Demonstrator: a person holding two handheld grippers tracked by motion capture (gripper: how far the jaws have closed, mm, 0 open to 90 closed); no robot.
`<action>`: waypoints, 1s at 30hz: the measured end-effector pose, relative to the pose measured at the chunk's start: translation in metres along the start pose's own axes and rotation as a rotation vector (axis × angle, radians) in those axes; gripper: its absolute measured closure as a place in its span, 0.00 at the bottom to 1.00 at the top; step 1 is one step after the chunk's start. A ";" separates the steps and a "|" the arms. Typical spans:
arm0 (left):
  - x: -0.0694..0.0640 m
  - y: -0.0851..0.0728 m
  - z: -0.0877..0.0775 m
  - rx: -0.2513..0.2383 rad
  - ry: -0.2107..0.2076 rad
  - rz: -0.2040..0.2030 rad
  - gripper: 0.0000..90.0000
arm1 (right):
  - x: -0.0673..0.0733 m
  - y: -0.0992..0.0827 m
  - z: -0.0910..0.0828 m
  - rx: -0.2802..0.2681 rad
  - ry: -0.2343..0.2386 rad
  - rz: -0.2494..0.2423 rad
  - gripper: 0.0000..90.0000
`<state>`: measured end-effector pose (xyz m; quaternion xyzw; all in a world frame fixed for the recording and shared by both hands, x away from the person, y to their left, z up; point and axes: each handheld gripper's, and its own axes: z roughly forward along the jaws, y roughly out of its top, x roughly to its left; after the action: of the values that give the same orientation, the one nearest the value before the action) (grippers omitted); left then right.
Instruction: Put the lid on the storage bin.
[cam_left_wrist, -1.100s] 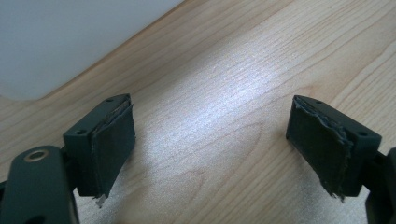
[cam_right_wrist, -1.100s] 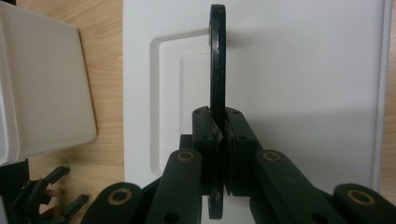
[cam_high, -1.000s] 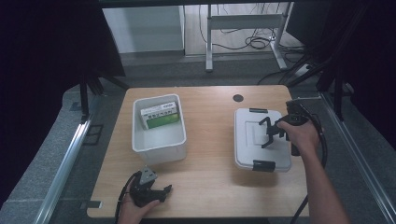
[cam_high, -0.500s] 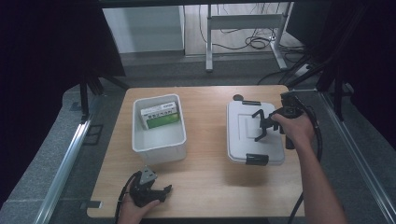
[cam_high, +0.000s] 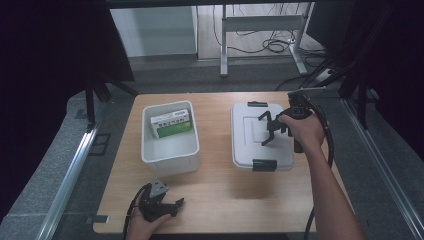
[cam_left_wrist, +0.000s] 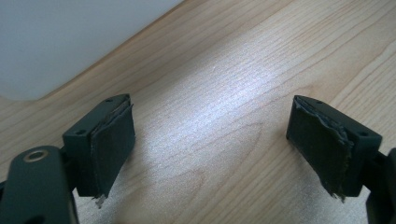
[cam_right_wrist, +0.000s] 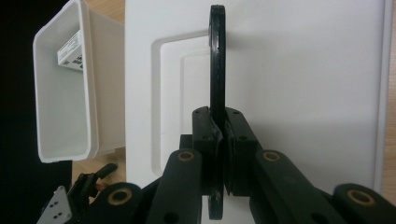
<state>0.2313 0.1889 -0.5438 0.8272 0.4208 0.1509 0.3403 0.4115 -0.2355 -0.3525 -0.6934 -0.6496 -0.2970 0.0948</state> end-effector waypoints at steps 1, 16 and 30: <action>0.000 0.000 0.000 0.000 0.000 0.000 0.17 | 0.002 0.000 0.001 0.001 0.000 -0.005 0.94; 0.000 0.000 0.000 0.003 -0.001 0.003 0.17 | 0.040 0.007 0.003 0.009 0.026 -0.045 0.94; 0.000 0.000 0.000 0.005 -0.003 0.004 0.16 | 0.075 0.011 0.018 0.026 0.045 -0.063 0.94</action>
<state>0.2318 0.1887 -0.5438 0.8291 0.4191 0.1494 0.3385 0.4255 -0.1643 -0.3235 -0.6646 -0.6725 -0.3068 0.1091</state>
